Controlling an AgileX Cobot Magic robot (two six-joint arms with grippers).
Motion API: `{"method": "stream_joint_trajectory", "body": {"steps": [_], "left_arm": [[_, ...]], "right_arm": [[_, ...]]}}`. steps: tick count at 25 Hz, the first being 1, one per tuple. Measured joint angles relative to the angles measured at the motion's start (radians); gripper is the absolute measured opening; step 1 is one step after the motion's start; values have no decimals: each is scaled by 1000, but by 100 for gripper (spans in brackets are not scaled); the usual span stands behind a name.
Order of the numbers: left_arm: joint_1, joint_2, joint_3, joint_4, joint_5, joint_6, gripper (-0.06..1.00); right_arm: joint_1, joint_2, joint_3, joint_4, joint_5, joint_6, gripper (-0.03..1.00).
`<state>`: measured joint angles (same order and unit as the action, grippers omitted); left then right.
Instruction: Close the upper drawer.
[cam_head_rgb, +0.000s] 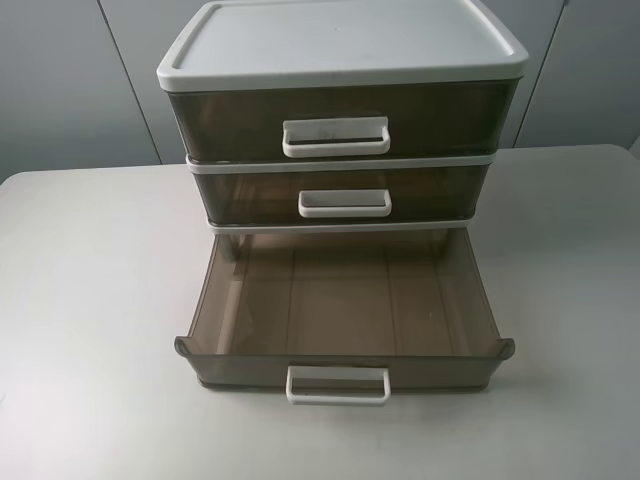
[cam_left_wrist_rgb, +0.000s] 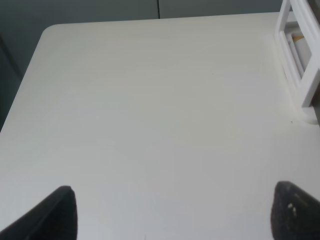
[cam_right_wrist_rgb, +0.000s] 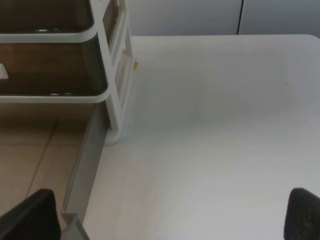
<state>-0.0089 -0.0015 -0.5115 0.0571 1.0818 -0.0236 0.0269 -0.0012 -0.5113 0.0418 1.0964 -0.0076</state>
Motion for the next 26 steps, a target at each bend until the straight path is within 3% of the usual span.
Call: {"method": "stream_joint_trajectory", "body": {"steps": [26], "left_arm": [[0, 0, 0, 0, 0, 0, 74]], "right_arm": [[0, 0, 0, 0, 0, 0, 68]]}}
